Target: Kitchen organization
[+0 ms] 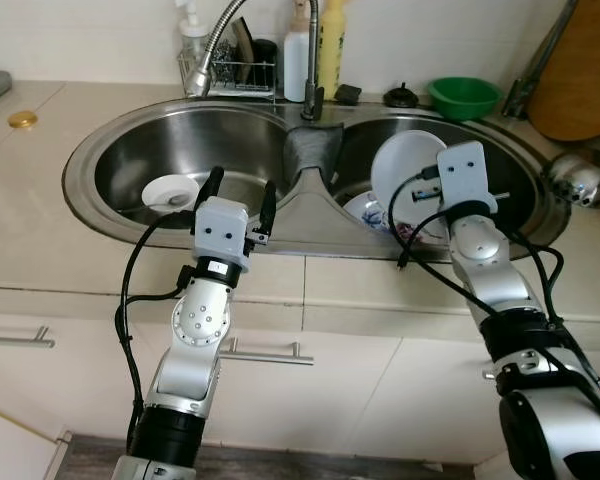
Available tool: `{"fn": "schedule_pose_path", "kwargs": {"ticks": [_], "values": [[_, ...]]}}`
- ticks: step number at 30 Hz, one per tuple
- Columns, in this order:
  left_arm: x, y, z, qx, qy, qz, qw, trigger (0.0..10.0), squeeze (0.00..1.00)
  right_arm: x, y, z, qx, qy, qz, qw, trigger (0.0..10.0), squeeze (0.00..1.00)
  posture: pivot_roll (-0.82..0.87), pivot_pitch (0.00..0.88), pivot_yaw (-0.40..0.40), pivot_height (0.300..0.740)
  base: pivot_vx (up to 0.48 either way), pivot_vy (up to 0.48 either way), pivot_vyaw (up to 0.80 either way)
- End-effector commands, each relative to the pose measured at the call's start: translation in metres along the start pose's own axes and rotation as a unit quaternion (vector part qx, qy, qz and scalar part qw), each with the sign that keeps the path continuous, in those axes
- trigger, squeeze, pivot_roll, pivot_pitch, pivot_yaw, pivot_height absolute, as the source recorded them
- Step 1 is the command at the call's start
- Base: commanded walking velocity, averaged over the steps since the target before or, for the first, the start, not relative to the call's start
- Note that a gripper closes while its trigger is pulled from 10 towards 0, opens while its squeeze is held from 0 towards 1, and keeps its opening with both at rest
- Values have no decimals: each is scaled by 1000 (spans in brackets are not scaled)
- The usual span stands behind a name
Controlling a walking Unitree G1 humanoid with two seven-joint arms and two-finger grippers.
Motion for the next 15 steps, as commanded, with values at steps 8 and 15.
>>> {"fn": "schedule_pose_path", "kwargs": {"ticks": [8, 15], "values": [[-4, 2, 2, -5, -3, -2, 1000, 10000, 0, 38, -24, -8, 42, 115, -93, 988, 10000, 0, -102, 0, -48, 740, 0, 0, 0], [-4, 1, 1, -3, -4, -1, 1000, 10000, 0, 40, -22, -8, 39, 121, -22, 992, 10000, 1000, -101, 0, -47, 740, 0, 0, 0]]}}
Point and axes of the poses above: a point about 5 cm out from each wrist's last joint towards the gripper, its own z axis pointing out of the wrist towards the gripper, its own y axis along the axis of the wrist's last joint, x = y × z, the point moved 4 cm from there along z, pointing out of the wrist towards the gripper, and after that the axes turned 2 degrees about z, right-handed, at the moved point
